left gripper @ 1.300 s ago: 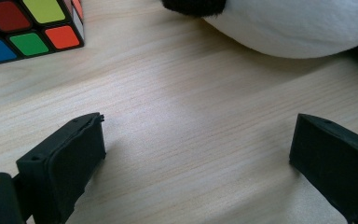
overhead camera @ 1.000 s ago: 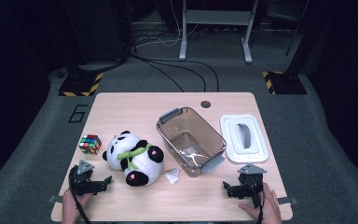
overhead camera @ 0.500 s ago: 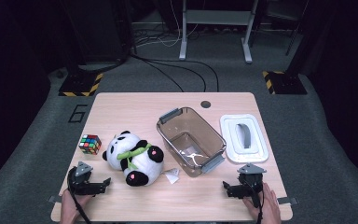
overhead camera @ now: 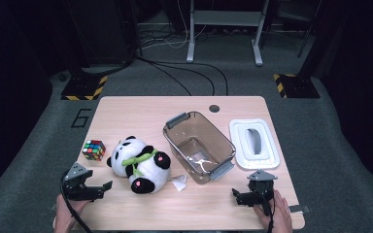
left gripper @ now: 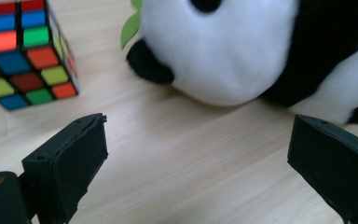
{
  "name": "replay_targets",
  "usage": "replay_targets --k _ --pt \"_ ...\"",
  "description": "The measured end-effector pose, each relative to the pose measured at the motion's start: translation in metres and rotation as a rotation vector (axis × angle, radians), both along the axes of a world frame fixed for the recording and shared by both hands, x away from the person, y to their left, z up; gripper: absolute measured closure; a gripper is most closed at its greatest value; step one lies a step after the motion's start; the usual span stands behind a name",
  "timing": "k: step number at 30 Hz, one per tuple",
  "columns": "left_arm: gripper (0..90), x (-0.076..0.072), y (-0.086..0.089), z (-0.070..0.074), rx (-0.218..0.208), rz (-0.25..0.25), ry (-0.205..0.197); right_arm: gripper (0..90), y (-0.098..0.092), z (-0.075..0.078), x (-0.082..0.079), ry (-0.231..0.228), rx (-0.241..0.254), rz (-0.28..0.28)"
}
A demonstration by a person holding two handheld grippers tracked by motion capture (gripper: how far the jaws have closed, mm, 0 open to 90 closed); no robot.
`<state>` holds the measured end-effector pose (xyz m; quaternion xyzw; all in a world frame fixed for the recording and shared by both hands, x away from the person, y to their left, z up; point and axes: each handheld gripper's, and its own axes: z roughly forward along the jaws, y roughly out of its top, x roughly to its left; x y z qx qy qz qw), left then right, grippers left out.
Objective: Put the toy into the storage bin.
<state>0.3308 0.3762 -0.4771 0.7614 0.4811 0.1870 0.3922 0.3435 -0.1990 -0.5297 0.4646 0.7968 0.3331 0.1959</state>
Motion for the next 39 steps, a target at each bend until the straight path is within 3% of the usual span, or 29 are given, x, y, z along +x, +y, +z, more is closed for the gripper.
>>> replay_targets --k 3,11,20,24,28,31,33,39 --pt "2.9 0.002 -0.008 0.014 -0.021 -0.027 -0.004 0.0 0.0 0.0 0.0 0.0 0.0 0.0" --pt "2.0 0.01 -0.032 0.05 -0.036 -0.098 -0.07 0.0 0.0 0.0 0.0 0.0 0.0 0.0" --pt "2.2 0.031 -0.069 0.074 0.02 -0.202 -0.089 0.0 0.0 0.0 0.0 0.0 0.0 0.0" --pt "9.4 0.045 -0.088 0.071 0.027 -0.249 -0.068 0.0 0.0 0.0 0.0 -0.002 -0.001 0.002" --pt "18.7 0.058 -0.102 0.063 0.06 -0.285 -0.013 0.0 0.0 0.0 0.0 -0.002 -0.002 0.004" --pt "34.0 0.065 -0.107 0.053 0.088 -0.289 0.034 0.0 0.0 0.0 0.0 -0.002 -0.002 0.004" --pt "46.3 0.067 -0.109 0.045 0.069 -0.313 0.061 0.0 0.0 0.0 0.001 -0.002 -0.002 0.005" --pt "70.6 0.06 -0.102 0.034 -0.013 -0.301 0.043 0.0 0.001 0.0 0.001 -0.002 -0.001 0.001"
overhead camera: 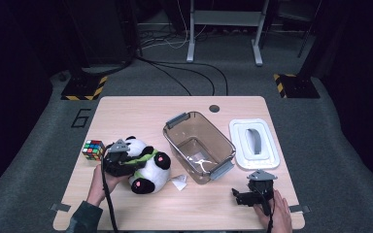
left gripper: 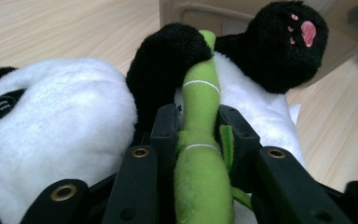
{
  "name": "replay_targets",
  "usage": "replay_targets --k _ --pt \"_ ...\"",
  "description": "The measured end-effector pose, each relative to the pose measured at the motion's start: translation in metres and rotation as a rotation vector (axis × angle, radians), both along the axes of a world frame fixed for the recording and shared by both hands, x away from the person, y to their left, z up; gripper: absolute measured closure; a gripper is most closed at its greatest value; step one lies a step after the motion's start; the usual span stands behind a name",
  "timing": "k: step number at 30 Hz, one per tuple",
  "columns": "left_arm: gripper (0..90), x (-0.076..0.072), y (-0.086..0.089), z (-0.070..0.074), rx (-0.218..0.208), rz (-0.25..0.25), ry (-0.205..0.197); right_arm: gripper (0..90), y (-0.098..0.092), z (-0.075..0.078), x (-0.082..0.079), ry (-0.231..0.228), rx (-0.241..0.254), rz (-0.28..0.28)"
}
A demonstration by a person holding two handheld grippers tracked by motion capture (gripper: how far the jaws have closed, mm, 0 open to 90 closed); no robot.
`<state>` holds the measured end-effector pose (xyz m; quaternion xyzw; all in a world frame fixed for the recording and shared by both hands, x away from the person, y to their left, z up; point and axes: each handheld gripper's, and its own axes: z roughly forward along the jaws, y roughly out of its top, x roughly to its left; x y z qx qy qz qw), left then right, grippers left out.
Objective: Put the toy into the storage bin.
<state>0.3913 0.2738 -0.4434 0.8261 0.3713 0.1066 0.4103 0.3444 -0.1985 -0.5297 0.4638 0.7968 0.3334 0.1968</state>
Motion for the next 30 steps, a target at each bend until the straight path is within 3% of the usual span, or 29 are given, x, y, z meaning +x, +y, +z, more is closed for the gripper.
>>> replay_targets --k 7,10,16,22,30 --pt "74.4 -0.008 0.004 0.003 0.012 -0.022 -0.046 0.0 0.0 0.0 0.001 0.004 -0.001 0.004" --pt "74.8 -0.008 0.006 0.007 0.021 -0.036 -0.037 0.0 0.001 0.0 0.002 0.0 -0.003 0.006" --pt "75.0 -0.014 0.008 0.016 0.062 -0.056 -0.063 0.0 0.001 0.0 0.002 0.003 0.0 0.002" --pt "75.0 -0.022 0.016 0.027 0.017 -0.071 -0.088 0.0 0.001 0.0 0.002 0.002 0.0 0.004" --pt "75.0 -0.03 0.022 0.05 0.013 -0.074 -0.13 0.0 0.001 0.0 0.002 0.001 -0.001 0.006"
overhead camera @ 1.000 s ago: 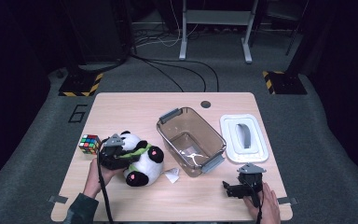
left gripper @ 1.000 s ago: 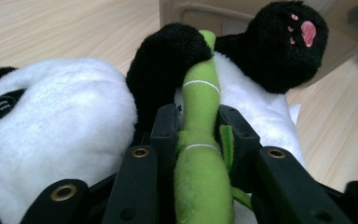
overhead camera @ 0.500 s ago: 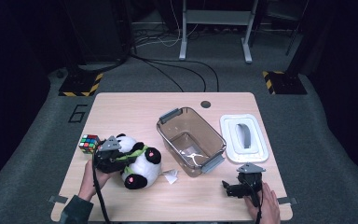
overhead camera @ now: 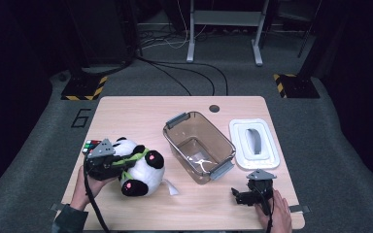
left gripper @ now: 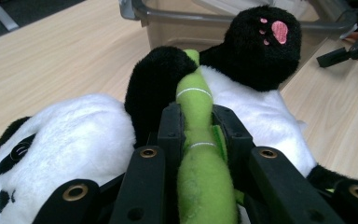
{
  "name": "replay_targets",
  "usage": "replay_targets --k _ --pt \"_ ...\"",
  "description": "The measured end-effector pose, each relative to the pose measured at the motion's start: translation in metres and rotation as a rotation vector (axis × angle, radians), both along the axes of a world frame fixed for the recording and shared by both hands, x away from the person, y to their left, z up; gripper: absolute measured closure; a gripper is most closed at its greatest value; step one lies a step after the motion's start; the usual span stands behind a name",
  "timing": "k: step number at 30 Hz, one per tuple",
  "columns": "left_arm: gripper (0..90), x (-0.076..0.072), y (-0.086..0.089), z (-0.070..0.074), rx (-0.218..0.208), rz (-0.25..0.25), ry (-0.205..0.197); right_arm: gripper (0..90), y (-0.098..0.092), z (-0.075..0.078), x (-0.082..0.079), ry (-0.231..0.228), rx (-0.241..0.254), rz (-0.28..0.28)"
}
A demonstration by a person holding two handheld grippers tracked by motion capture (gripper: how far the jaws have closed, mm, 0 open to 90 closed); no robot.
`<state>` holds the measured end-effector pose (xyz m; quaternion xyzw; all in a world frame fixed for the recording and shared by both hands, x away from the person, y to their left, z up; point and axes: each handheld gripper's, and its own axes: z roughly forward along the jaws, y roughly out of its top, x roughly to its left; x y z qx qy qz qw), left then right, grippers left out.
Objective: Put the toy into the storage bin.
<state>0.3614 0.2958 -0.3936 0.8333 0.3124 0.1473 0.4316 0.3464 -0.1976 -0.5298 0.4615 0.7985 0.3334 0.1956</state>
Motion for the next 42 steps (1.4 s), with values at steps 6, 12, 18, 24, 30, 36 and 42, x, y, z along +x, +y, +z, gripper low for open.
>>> replay_targets --k 6,12,18,24,30,36,42 --pt "75.0 -0.003 0.003 0.015 -0.006 -0.015 -0.021 0.0 0.0 0.0 0.0 0.0 0.0 0.0" --pt "74.9 -0.004 0.005 0.032 0.003 -0.017 -0.049 0.0 0.0 0.0 0.0 0.0 0.0 0.0" --pt "75.0 -0.003 0.006 0.05 0.005 -0.015 -0.089 0.0 0.0 0.0 0.0 0.0 0.0 0.0" --pt "75.0 -0.001 0.003 0.065 0.016 -0.023 -0.118 0.0 0.0 0.0 0.0 0.0 0.0 0.0" --pt "75.0 0.003 -0.004 0.08 0.016 -0.042 -0.147 0.0 0.0 0.0 0.0 0.0 0.0 0.0" --pt "74.9 0.01 -0.012 0.097 0.02 -0.076 -0.168 0.0 0.0 0.0 0.0 0.0 0.0 0.0" --pt "74.9 0.017 -0.022 0.112 0.025 -0.089 -0.188 0.0 0.0 0.0 0.0 -0.001 -0.002 0.004"
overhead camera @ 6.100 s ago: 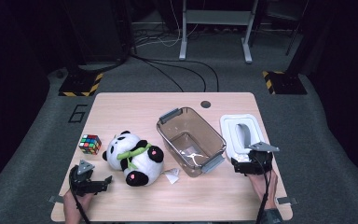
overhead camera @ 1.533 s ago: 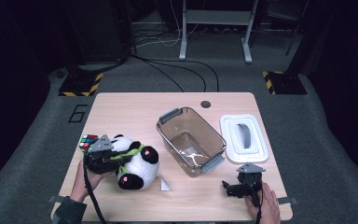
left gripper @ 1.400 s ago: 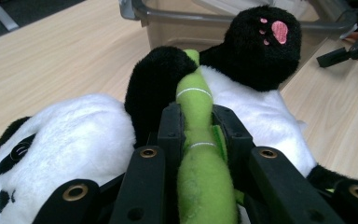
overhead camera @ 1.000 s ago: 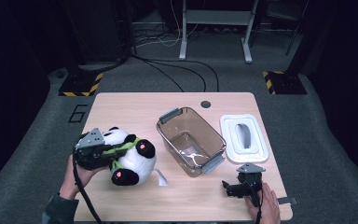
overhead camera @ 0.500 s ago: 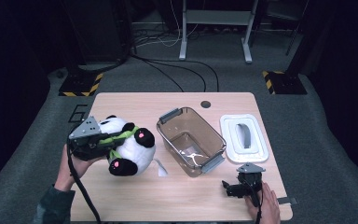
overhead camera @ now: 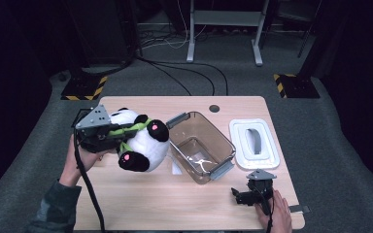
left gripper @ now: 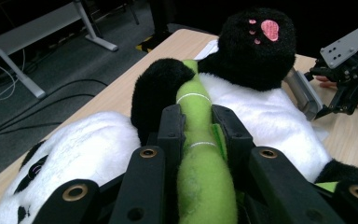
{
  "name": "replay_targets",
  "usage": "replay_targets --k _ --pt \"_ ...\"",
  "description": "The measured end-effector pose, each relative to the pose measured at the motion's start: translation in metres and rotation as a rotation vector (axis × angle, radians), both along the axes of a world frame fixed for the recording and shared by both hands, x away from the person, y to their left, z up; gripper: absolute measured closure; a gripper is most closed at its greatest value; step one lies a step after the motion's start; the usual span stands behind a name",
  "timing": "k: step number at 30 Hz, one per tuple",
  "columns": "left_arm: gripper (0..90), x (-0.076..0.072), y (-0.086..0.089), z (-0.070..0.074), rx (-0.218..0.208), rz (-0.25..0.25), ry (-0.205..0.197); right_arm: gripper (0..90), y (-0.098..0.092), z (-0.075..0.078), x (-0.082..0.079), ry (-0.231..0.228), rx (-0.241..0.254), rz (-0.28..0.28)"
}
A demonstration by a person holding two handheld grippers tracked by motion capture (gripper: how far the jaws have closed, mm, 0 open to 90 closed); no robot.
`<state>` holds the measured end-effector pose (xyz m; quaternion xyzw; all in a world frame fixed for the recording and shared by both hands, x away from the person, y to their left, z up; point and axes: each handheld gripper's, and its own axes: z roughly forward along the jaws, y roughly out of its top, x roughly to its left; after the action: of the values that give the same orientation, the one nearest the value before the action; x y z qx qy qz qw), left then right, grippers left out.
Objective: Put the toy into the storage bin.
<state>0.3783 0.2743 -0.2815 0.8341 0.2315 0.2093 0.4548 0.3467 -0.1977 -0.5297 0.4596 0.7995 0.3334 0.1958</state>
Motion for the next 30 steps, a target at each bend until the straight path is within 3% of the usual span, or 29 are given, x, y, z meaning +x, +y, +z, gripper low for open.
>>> replay_targets --k 13,30 --pt "74.9 0.021 -0.027 0.022 0.022 -0.032 -0.035 0.0 0.0 0.0 0.0 0.0 0.001 0.001" --pt "74.9 0.049 -0.061 0.031 0.047 -0.089 -0.047 0.0 0.0 0.0 0.0 -0.001 0.0 0.004"
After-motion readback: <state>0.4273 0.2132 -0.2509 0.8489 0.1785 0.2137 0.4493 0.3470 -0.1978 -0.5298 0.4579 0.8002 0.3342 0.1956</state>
